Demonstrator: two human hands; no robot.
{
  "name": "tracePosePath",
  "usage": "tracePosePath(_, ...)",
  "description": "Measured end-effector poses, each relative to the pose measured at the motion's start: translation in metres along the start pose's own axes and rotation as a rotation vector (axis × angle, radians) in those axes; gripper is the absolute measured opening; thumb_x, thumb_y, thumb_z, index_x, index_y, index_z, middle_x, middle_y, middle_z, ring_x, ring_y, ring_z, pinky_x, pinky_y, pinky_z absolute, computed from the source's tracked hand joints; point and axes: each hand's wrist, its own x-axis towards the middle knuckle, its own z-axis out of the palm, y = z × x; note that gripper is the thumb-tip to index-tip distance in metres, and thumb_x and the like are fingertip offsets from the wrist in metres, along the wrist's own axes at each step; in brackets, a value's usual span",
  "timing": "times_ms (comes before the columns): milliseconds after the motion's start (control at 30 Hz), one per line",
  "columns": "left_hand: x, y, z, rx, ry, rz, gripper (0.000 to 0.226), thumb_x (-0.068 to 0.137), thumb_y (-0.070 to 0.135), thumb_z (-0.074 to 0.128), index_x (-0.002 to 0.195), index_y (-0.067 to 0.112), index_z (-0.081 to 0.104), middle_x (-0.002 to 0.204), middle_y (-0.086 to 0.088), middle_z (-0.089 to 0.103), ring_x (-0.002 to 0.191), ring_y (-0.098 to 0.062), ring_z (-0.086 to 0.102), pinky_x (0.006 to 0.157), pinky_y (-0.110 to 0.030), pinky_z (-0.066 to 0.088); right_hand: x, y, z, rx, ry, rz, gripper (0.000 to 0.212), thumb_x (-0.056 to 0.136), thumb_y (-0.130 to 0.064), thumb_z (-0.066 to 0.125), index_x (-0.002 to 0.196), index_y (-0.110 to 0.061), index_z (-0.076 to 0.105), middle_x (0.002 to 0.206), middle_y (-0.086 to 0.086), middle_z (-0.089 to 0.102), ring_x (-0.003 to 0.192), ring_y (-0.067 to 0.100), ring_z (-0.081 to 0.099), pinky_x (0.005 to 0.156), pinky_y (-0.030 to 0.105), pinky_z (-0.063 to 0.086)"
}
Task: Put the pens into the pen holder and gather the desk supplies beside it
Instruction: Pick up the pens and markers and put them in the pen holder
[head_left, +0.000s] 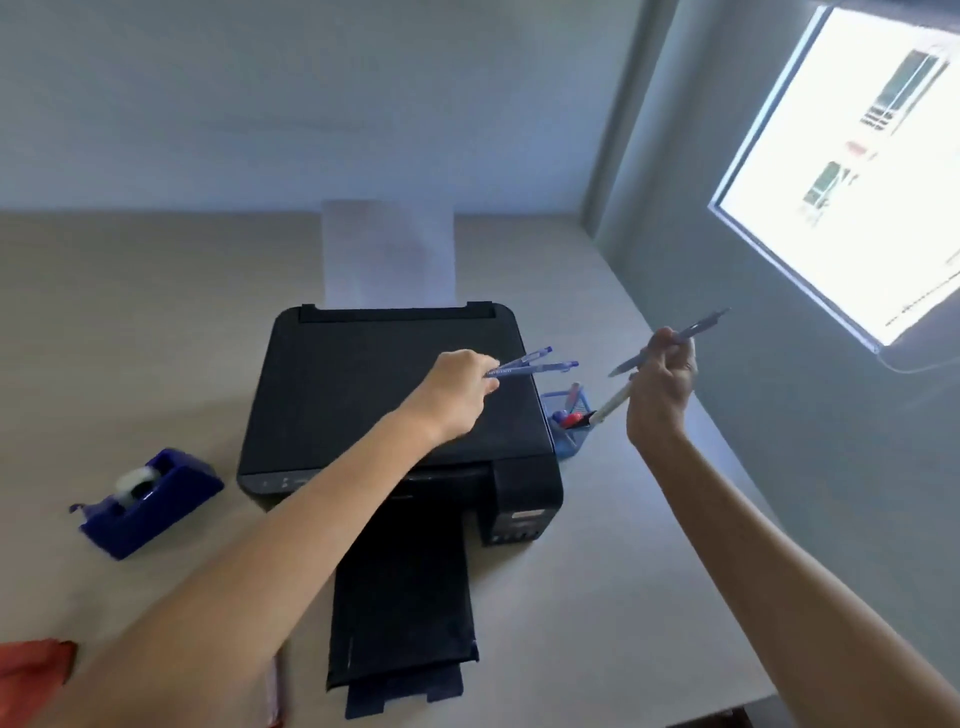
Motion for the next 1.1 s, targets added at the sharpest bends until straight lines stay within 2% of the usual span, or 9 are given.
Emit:
tracePosePath(133, 0.067, 0.044, 0.039, 0.284, -0.054, 0.029, 0.015, 0.094, 0.0, 0.05, 0.099, -0.005, 0.063, 0.104, -0.022, 0.061, 0.091, -0.037, 0.064, 0.072, -0.037, 0.046, 0.054, 0.029, -0.005, -0.001, 0.098, -0.001, 0.024, 0.102, -0.023, 0.037, 0.08, -0.022, 0.045, 0.066, -0.005, 0.044, 0.044, -0.003, 0.047, 0.049, 0.012, 0.039)
tracePosePath(267, 0.111, 0.068, 0.079, 0.555, -0.152, -0.001, 0.031, 0.088, -0.01, 0.049, 0.118, -0.005, 0.057, 0.121, -0.021, 0.053, 0.111, -0.039, 0.059, 0.087, -0.041, 0.05, 0.093, 0.063, 0.003, -0.014, 0.092, 0.081, 0.021, 0.102, -0.027, 0.036, 0.086, -0.019, 0.049, 0.074, -0.001, 0.051, 0.058, 0.008, 0.049, 0.056, 0.023, 0.042)
tracePosePath(333, 0.127, 0.069, 0.097, 0.673, -0.197, -0.013, 0.036, 0.087, -0.009, 0.053, 0.123, -0.003, 0.055, 0.126, -0.021, 0.049, 0.116, -0.037, 0.055, 0.092, -0.042, 0.05, 0.105, 0.078, 0.007, -0.046, 0.045, 0.099, 0.019, 0.102, -0.027, 0.036, 0.094, -0.015, 0.049, 0.077, 0.0, 0.053, 0.063, 0.012, 0.052, 0.062, 0.024, 0.045)
tracePosePath(467, 0.14, 0.054, 0.117, 0.832, -0.265, -0.014, 0.039, 0.089, -0.004, 0.052, 0.128, -0.001, 0.052, 0.131, -0.02, 0.047, 0.122, -0.035, 0.049, 0.098, -0.042, 0.046, 0.101, 0.1, 0.015, -0.113, -0.107, 0.073, 0.017, 0.1, -0.033, 0.037, 0.095, -0.022, 0.05, 0.076, -0.007, 0.053, 0.076, 0.021, 0.055, 0.076, 0.043, 0.049)
tracePosePath(567, 0.162, 0.057, 0.143, 0.908, -0.386, -0.012, 0.037, 0.09, -0.001, 0.053, 0.127, 0.002, 0.054, 0.132, -0.018, 0.048, 0.124, -0.034, 0.049, 0.102, -0.042, 0.041, 0.128, 0.137, 0.006, -0.157, -0.244, 0.153, 0.02, 0.101, -0.027, 0.038, 0.088, -0.017, 0.05, 0.073, -0.005, 0.051, 0.076, 0.017, 0.054, 0.076, 0.041, 0.047)
tracePosePath(700, 0.163, 0.047, 0.144, 0.937, -0.406, 0.043, 0.035, 0.089, -0.005, 0.052, 0.122, 0.004, 0.057, 0.13, -0.015, 0.051, 0.122, -0.033, 0.05, 0.105, -0.043, 0.036, 0.121, 0.14, -0.002, -0.293, -0.467, 0.147, 0.025, 0.097, -0.024, 0.046, 0.075, -0.017, 0.057, 0.07, -0.002, 0.057, 0.068, 0.011, 0.056, 0.068, 0.033, 0.048)
tracePosePath(800, 0.165, 0.047, 0.146, 0.925, -0.408, 0.068, 0.033, 0.089, -0.007, 0.05, 0.12, 0.004, 0.057, 0.126, -0.014, 0.054, 0.119, -0.032, 0.053, 0.104, -0.045, 0.035, 0.127, 0.145, -0.011, -0.441, -0.627, 0.153, 0.021, 0.092, -0.022, 0.057, 0.083, -0.006, 0.068, 0.068, 0.008, 0.061, 0.055, 0.009, 0.055, 0.054, 0.028, 0.05)
tracePosePath(933, 0.164, 0.041, 0.139, 0.812, -0.366, 0.075, 0.03, 0.089, -0.007, 0.054, 0.116, 0.004, 0.06, 0.123, -0.014, 0.054, 0.115, -0.033, 0.056, 0.105, -0.044, 0.036, 0.13, 0.145, -0.016, -0.541, -0.681, 0.149, 0.013, 0.086, -0.013, 0.065, 0.096, -0.013, 0.073, 0.089, 0.009, 0.071, 0.073, 0.016, 0.065, 0.067, 0.028, 0.057)
tracePosePath(1100, 0.146, 0.036, 0.109, 0.537, -0.215, 0.103, 0.046, 0.09, 0.005, 0.062, 0.135, 0.013, 0.054, 0.128, -0.011, 0.054, 0.117, -0.03, 0.057, 0.105, -0.043, 0.043, 0.126, 0.118, -0.013, -0.558, -0.587, 0.041, 0.022, 0.08, -0.01, 0.068, 0.102, -0.013, 0.072, 0.096, 0.003, 0.071, 0.085, 0.016, 0.066, 0.081, 0.029, 0.055)
